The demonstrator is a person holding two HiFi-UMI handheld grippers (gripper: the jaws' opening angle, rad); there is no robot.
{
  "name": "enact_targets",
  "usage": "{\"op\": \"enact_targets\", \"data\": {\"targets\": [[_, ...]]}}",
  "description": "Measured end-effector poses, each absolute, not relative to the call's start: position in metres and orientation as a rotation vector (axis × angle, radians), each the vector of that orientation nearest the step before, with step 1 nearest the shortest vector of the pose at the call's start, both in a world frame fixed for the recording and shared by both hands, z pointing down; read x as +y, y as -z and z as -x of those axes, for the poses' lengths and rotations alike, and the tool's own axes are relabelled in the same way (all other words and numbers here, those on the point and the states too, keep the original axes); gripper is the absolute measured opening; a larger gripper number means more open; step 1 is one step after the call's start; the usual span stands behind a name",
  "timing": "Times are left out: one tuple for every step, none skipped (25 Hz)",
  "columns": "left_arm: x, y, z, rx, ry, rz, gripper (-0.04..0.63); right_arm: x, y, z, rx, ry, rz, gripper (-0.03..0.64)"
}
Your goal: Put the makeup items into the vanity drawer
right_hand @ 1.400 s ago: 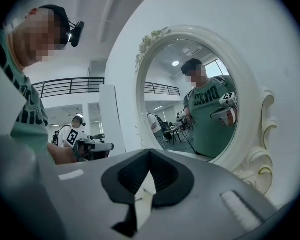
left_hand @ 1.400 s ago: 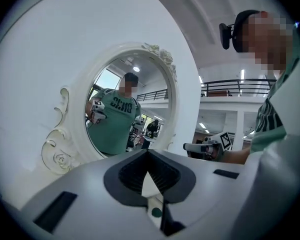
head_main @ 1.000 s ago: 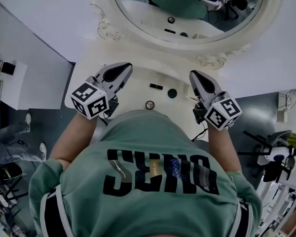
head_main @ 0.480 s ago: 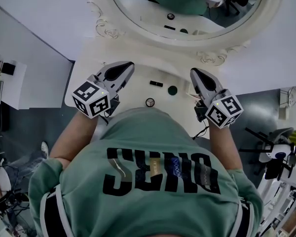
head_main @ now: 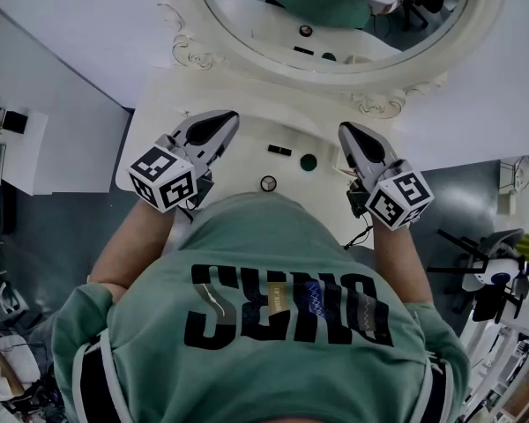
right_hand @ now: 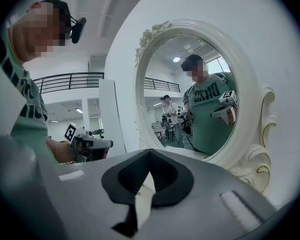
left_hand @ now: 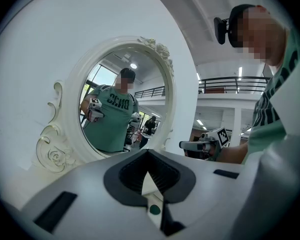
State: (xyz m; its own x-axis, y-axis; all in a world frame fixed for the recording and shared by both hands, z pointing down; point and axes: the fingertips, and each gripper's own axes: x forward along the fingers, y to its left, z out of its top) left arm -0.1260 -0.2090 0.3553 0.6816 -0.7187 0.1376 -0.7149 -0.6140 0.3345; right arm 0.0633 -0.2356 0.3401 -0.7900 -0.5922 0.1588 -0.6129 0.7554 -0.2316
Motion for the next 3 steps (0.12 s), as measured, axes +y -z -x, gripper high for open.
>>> {"op": "enact_targets", "data": {"targets": [[-0.2086,-0.3553,0.126,-1.125,0.015,-2.533,0.003,-0.2352,-0.34,-0.0628,-2.872,-0.418,-0.986,0.006],[-0.2081,-0.3553,0.1259,-1.124,0.015,-2.533,0.003,-0.2348,-0.3399,-0.0624,-2.871,-0.417,-0.984,0.006],[-0.2076,-0.3553,0.1258,-1.123,0.016,-2.533,0.003,-0.2344,-0.3397,-0.062,-2.87,-0.416,-0.983,0.007]]}}
